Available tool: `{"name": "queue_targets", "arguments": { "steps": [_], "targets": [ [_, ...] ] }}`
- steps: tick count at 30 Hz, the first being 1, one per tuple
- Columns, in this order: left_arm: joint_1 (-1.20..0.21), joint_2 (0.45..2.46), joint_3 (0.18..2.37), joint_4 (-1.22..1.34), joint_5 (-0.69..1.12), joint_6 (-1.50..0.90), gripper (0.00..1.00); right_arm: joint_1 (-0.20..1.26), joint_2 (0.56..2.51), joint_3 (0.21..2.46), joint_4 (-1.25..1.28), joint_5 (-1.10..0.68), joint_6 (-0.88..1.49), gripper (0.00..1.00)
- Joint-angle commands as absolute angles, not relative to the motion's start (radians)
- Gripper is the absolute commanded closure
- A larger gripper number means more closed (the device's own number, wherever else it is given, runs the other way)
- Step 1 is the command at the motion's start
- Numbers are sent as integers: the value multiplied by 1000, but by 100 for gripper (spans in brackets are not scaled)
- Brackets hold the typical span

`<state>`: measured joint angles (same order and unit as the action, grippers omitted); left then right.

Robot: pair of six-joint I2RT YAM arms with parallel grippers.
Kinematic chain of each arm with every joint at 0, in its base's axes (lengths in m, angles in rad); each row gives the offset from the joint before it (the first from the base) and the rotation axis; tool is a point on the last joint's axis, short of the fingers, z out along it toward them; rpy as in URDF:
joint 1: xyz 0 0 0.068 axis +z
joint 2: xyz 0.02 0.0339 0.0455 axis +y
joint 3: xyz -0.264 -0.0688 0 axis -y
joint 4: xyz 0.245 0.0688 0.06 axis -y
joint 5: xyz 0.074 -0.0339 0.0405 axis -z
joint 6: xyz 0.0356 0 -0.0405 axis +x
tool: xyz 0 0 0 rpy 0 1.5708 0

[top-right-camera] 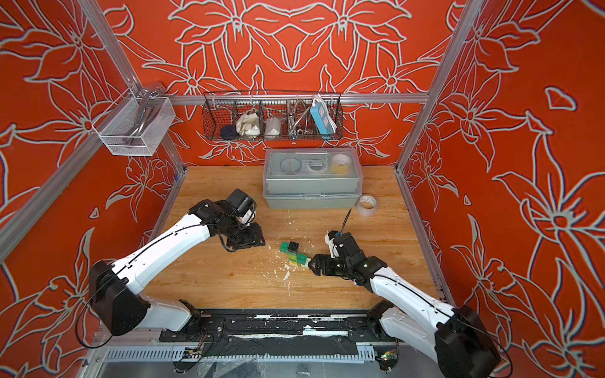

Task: Assemble a giraffe with lego
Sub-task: Move the lego brick at the center of the board, then adjust the lego brick at the center of the board.

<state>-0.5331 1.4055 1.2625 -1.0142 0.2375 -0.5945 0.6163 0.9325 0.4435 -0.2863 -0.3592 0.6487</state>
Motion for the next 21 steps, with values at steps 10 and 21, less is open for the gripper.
{"name": "queue_targets", "arguments": {
  "steps": [10, 21],
  "targets": [
    [-497, 1341, 1135, -957, 316, -605, 45, 638, 947, 434, -128, -407, 164, 8],
    [-469, 1305, 1067, -892, 364, -624, 45, 771, 1057, 346, 136, -252, 132, 7]
  ]
}}
